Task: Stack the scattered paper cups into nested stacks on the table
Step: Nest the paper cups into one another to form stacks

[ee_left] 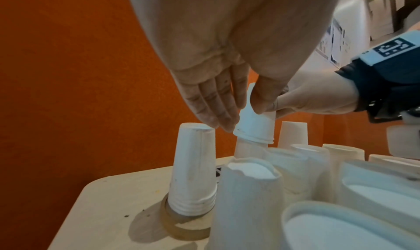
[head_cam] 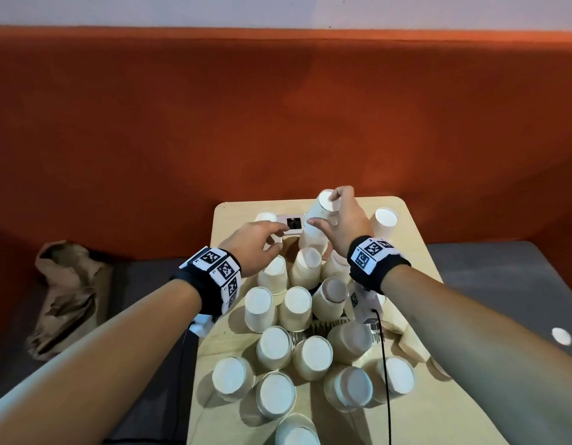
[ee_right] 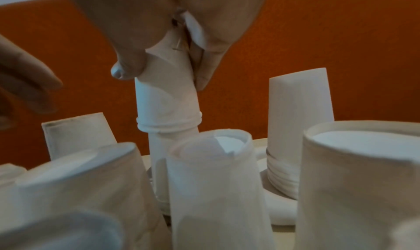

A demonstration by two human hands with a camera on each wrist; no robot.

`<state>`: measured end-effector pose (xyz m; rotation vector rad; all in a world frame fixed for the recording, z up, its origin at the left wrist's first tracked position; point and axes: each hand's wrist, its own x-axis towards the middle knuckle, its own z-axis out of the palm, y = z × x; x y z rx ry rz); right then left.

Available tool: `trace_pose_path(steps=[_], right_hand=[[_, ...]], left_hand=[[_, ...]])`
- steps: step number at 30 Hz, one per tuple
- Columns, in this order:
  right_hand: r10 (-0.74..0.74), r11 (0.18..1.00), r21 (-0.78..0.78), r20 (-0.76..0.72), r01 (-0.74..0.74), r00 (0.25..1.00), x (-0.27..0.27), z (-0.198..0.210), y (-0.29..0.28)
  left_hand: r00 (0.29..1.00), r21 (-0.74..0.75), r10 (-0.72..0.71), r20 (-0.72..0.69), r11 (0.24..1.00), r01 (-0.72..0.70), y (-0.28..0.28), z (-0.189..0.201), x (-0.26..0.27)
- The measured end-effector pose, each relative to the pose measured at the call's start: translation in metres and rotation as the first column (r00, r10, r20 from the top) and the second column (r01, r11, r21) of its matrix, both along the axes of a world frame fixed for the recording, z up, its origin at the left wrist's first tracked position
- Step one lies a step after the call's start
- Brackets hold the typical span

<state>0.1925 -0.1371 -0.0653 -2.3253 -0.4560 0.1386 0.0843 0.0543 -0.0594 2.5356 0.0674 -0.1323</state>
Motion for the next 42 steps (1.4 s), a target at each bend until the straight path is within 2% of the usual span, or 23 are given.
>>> trace_pose_path(steps=[8, 15, 24, 31, 35, 42], right_hand=[[0.095, 0.982, -0.167, 0.030, -0.088, 0.995, 0.007, -0.023, 0.004], [0.105, 0.951, -0.298, 0.053, -0.085, 0.993, 0.009, -0.025, 0.005], [0.165, 0.928, -0.353, 0.100, -0.120, 0.981, -0.005, 0.000, -0.007], [0.274, 0.906, -0.355, 0.080, -0.230, 0.958, -0.039, 0.036, -0.037], [0.408, 0.837, -0.381, -0.042, -0.392, 0.912, -0.065, 0.054, -0.069], [0.541, 0.624, -0.556, -0.200, -0.549, 0.817, -0.108, 0.048, -0.138]], left_hand=[[0.998, 0.001, 0.035, -0.059, 0.999, -0.035, 0.005, -0.009, -0.006], [0.997, -0.007, 0.030, -0.070, 1.000, -0.031, 0.006, -0.009, -0.010], [0.997, 0.022, 0.051, -0.054, 0.998, -0.050, 0.004, 0.007, -0.029], [0.999, 0.045, 0.044, -0.004, 0.998, -0.044, -0.022, 0.025, -0.056], [0.999, 0.046, 0.027, 0.017, 0.999, -0.028, -0.047, 0.025, -0.082], [1.000, 0.042, -0.025, 0.018, 0.999, 0.024, -0.119, 0.014, -0.102]])
